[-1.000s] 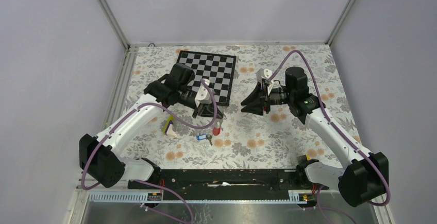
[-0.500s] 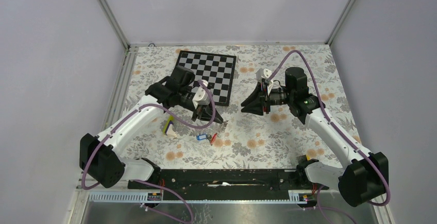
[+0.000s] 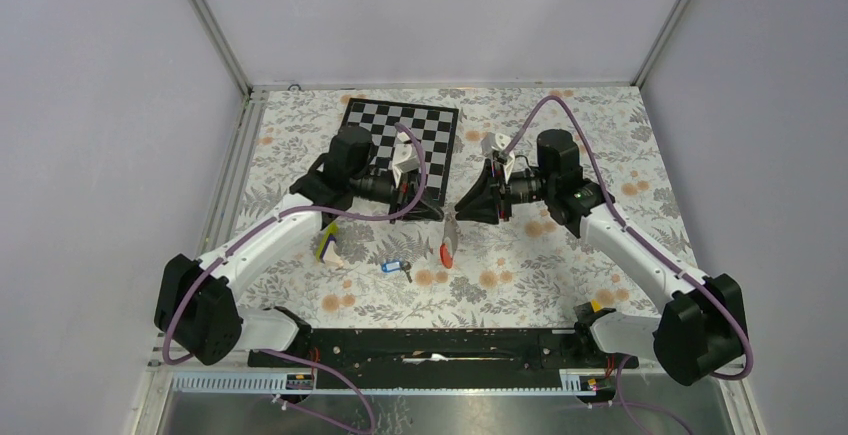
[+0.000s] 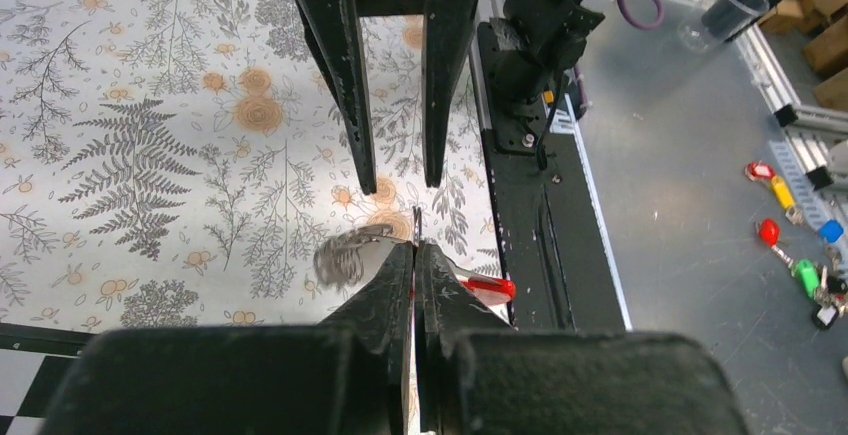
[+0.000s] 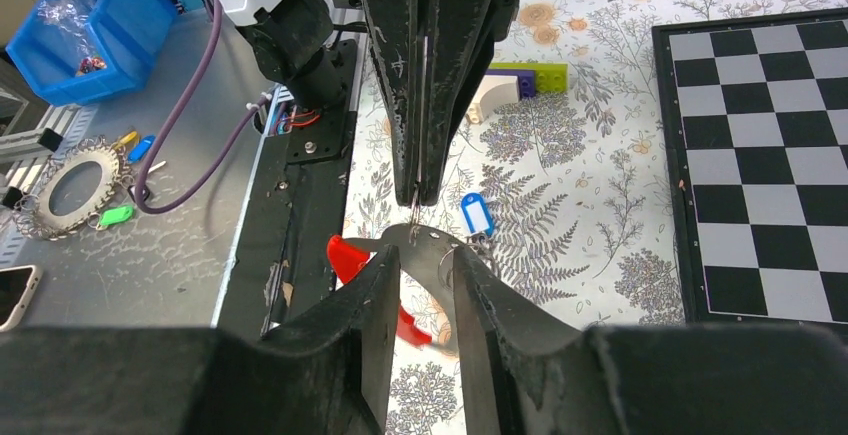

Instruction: Put the keys on the keyring

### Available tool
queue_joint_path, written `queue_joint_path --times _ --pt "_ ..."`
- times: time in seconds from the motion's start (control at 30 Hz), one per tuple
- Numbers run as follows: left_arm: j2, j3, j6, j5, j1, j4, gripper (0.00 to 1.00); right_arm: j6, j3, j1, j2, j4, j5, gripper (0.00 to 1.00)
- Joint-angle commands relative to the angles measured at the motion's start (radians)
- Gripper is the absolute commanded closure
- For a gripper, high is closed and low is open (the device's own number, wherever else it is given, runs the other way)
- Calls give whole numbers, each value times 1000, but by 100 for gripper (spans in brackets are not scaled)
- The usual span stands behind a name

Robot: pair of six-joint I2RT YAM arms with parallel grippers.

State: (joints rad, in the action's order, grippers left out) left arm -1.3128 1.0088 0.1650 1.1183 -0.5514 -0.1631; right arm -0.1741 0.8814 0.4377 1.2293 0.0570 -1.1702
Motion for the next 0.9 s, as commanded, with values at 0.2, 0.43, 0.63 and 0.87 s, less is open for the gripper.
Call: queue_joint_path --times 0.2,0.43,0.63,0.87 --pt "0 -29 -162 -41 5 235 100 59 2 22 16 112 -24 70" --pt "-3 -42 -198 -45 5 268 100 71 -13 27 19 138 3 71" --pt "-4 -50 -201 -45 5 277 100 110 -21 29 22 180 17 80" --pt "-3 -53 -213 -45 5 292 100 104 -28 31 19 180 29 98"
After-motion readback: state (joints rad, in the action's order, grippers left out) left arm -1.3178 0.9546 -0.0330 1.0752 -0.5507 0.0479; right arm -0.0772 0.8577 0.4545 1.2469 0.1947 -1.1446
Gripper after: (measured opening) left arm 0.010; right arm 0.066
